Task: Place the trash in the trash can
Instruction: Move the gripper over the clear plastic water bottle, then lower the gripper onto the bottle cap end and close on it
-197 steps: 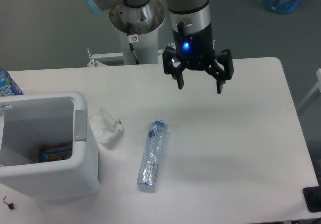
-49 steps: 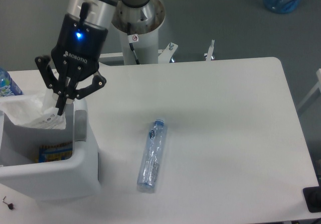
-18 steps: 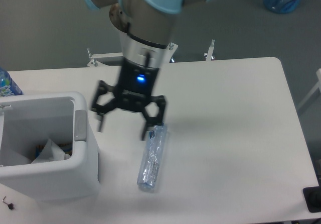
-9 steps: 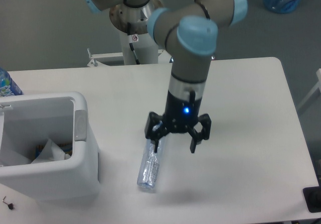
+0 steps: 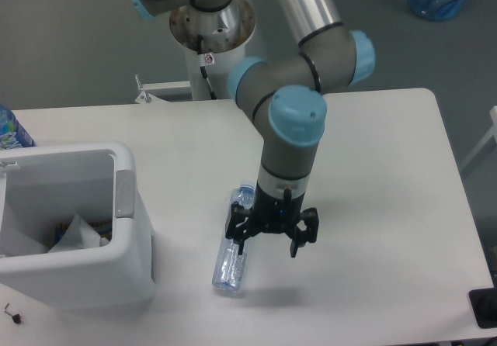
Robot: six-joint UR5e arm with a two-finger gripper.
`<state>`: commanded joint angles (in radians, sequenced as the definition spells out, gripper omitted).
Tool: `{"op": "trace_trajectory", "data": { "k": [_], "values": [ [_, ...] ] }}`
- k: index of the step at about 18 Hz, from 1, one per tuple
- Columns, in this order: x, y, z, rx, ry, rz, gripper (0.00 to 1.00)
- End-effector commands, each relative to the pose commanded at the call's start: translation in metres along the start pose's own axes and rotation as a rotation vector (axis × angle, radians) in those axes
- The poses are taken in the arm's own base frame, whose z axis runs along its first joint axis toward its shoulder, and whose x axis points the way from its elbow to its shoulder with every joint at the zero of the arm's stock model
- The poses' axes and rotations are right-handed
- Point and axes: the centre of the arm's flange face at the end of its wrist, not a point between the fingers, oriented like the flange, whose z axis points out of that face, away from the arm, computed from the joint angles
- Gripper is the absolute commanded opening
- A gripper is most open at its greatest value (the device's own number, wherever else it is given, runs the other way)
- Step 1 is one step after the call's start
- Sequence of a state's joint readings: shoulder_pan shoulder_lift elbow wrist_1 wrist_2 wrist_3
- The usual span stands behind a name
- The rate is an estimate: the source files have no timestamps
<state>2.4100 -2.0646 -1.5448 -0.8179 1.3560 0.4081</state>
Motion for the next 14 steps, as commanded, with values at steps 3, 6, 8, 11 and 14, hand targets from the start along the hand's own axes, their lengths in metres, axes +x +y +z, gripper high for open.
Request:
{"op": "trace_trajectory", "data": {
  "k": [3,6,8,11,14],
  "values": [
    [0.005,-0.002,0.014,0.013,-0.003,-0.028,1.0],
    [0.011,0.0,0.029,-0.012,-0.005,-0.018,1.0],
    [0.019,0.003,0.037,-0.036,-0.021,0.002,1.0],
    [0.04,0.012,0.055,-0.086,-0.035,0.064,1.0],
    [0.049,0.018,0.064,-0.105,-0.03,0.087,1.0]
  ]
}}
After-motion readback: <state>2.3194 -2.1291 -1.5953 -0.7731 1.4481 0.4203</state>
